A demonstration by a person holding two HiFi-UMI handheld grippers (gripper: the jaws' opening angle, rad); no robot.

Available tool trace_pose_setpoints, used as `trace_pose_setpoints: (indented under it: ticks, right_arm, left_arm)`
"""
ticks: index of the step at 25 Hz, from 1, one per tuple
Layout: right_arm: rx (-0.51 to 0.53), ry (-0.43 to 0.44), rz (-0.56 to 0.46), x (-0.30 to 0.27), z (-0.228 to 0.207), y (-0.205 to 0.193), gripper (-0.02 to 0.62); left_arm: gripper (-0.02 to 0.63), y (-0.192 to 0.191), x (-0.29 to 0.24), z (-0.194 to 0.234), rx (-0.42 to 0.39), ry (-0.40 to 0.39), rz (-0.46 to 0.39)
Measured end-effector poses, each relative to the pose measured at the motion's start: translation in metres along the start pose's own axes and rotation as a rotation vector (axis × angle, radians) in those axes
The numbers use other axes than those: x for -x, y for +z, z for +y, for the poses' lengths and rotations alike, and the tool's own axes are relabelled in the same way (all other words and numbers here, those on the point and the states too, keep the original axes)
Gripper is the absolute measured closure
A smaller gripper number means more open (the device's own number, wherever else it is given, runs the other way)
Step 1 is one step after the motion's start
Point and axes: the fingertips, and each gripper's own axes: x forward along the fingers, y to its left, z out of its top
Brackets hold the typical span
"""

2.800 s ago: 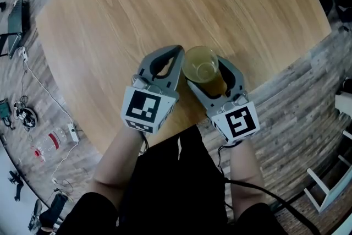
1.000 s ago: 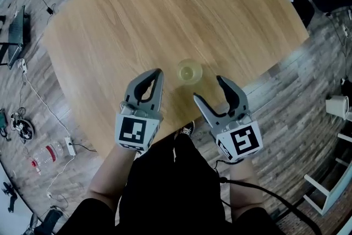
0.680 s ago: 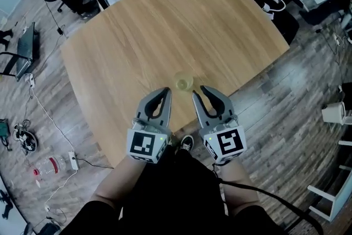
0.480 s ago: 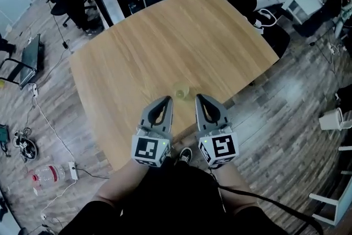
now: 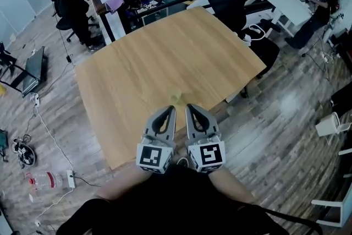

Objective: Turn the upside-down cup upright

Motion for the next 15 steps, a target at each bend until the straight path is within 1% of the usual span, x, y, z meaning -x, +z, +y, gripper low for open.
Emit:
trace_pose_setpoints:
  ticks: [5, 8, 11, 15]
  right_arm:
    - [-0.005, 0.009, -0.06, 0.016, 0.002, 0.016, 0.582]
    - [-0.005, 0.007, -0.064, 0.02, -0.001, 0.016, 0.582]
    - [-0.006, 0.002, -0.074, 0.021, -0.008, 0.016, 0.583]
    - [0.001, 0.017, -0.072, 0.018, -0.005, 0.019, 0.582]
  left_arm:
    - [0.598, 0.0, 0.014, -0.022, -0.014, -0.003, 0.005]
    - [0.598, 0.0, 0.013, -0.03, -0.042, -0.01, 0.005]
    - [0.598, 0.002, 0.009, -0.032, -0.046, -0.011, -0.007]
    - [0.598, 0.002, 0.01, -0.028, -0.032, -0.008, -0.007]
